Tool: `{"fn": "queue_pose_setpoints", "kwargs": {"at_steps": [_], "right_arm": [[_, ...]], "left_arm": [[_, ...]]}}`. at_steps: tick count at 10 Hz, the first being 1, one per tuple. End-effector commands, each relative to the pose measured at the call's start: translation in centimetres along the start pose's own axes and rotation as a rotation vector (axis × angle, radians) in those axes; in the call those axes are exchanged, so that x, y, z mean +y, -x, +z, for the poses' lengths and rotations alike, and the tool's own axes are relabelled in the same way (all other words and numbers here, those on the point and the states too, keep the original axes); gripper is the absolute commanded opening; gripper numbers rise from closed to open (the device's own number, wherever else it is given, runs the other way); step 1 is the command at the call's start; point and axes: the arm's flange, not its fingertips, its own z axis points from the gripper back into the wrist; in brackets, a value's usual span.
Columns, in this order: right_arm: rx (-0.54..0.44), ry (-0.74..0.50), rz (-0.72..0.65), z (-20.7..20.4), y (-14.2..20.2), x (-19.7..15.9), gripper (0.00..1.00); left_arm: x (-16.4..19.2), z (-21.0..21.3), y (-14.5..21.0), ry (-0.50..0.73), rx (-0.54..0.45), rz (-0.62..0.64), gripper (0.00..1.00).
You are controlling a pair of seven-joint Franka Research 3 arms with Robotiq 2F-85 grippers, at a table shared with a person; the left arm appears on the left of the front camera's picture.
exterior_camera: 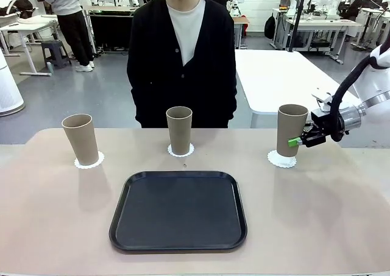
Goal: Place coasters on the table and set cups on them.
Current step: Take one Reusable plastic cup from the Flat Tray and place it on a coaster set by the human.
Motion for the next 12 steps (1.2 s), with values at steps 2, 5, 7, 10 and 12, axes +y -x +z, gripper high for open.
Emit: {"fn": "queue_pose_setpoints", "kwargs": {"at_steps": [2,5,7,10,12], "right_arm": [[0.001,-0.005,0.004,-0.2,-0.1,0.0,0.82],[-0.030,-0.028,0.010,-0.3,0.3,-0.4,0.82],[-0.064,-0.017,0.022,-0.8,0.7,-1.2,0.82],[-0.045,-0.031,0.032,-1.6,1.8,-2.3,0.82],[-0.034,-0.031,0.041,-1.6,2.2,-2.4,0.82]], "left_arm": [[-0.2,0.1,-0.1,0.003,-0.014,-0.006,1.00],[-0.2,0.1,-0.1,0.003,-0.014,-0.006,1.00],[-0.2,0.1,-0.1,0.003,-0.014,-0.006,1.00],[-0.2,0.1,-0.1,0.003,-0.014,-0.006,1.00],[-0.2,0.1,-0.1,0.003,-0.014,-0.006,1.00]]}}
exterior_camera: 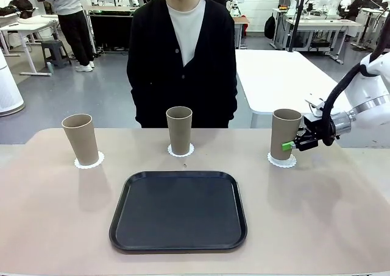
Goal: Place coasters on the table and set cups on them.
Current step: Take one Reusable plastic cup from the Flat Tray and place it on a coaster set by the human.
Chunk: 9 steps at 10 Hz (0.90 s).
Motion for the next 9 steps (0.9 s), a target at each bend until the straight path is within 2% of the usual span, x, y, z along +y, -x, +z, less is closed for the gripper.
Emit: {"fn": "queue_pose_setpoints", "kwargs": {"at_steps": [1,9], "right_arm": [[0.005,-0.001,0.036,0.5,0.4,-0.6,0.82],[-0.015,-0.014,0.029,0.9,1.5,-1.0,0.82]], "left_arm": [[-0.2,0.1,-0.1,0.003,-0.014,-0.006,1.00],[-0.2,0.1,-0.1,0.003,-0.014,-0.006,1.00]]}}
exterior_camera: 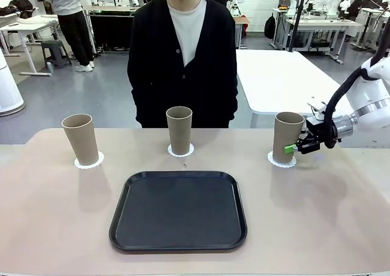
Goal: Place coasters on the table and set cups on them.
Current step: Take one Reusable plastic cup from the Flat Tray and place it on a coaster set by the human.
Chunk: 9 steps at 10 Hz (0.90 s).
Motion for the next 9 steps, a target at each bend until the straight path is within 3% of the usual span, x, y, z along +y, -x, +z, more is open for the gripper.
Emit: {"fn": "queue_pose_setpoints", "kwargs": {"at_steps": [1,5,6,9], "right_arm": [[-0.019,-0.022,0.020,0.30,0.25,-1.03,0.82],[-0.019,-0.052,0.029,0.41,0.58,-1.06,0.82],[-0.017,-0.057,0.029,0.45,0.63,-1.09,1.00],[-0.008,-0.053,0.016,0.60,0.70,-1.01,1.00]], "left_arm": [[-0.16,0.09,-0.13,0.003,-0.014,-0.006,1.00],[-0.16,0.09,-0.13,0.003,-0.014,-0.006,1.00],[-0.16,0.09,-0.13,0.003,-0.014,-0.006,1.00],[-0.16,0.09,-0.13,0.003,-0.014,-0.006,1.00]]}}
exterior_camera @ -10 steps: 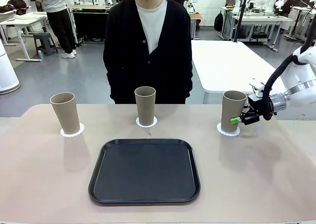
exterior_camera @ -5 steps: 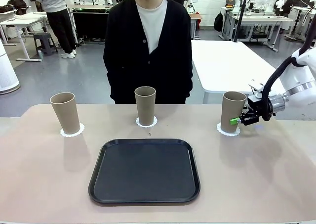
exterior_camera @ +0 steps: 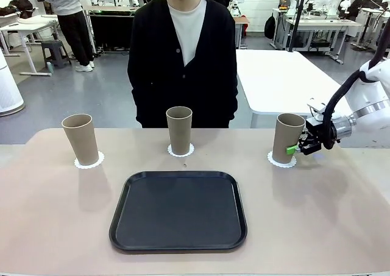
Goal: Place coasters on the table and set cups on them.
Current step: Take one Reusable plastic cup from the Flat Tray and place it on a coaster set by the human.
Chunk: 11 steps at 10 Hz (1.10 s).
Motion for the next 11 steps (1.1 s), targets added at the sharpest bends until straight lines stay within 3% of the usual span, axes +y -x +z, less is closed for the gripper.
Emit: {"fn": "queue_pose_setpoints", "kwargs": {"at_steps": [1,6,11], "right_arm": [[0.019,-0.024,0.002,0.4,-0.1,-0.2,1.00],[0.098,-0.039,-0.017,1.0,-0.1,0.0,1.00],[0.082,0.034,-0.026,3.0,0.5,-0.6,1.00]], "left_arm": [[-0.2,0.1,-0.1,0.003,-0.014,-0.006,1.00],[-0.2,0.1,-0.1,0.003,-0.014,-0.006,1.00],[-0.2,0.1,-0.1,0.003,-0.014,-0.006,1.00]]}}
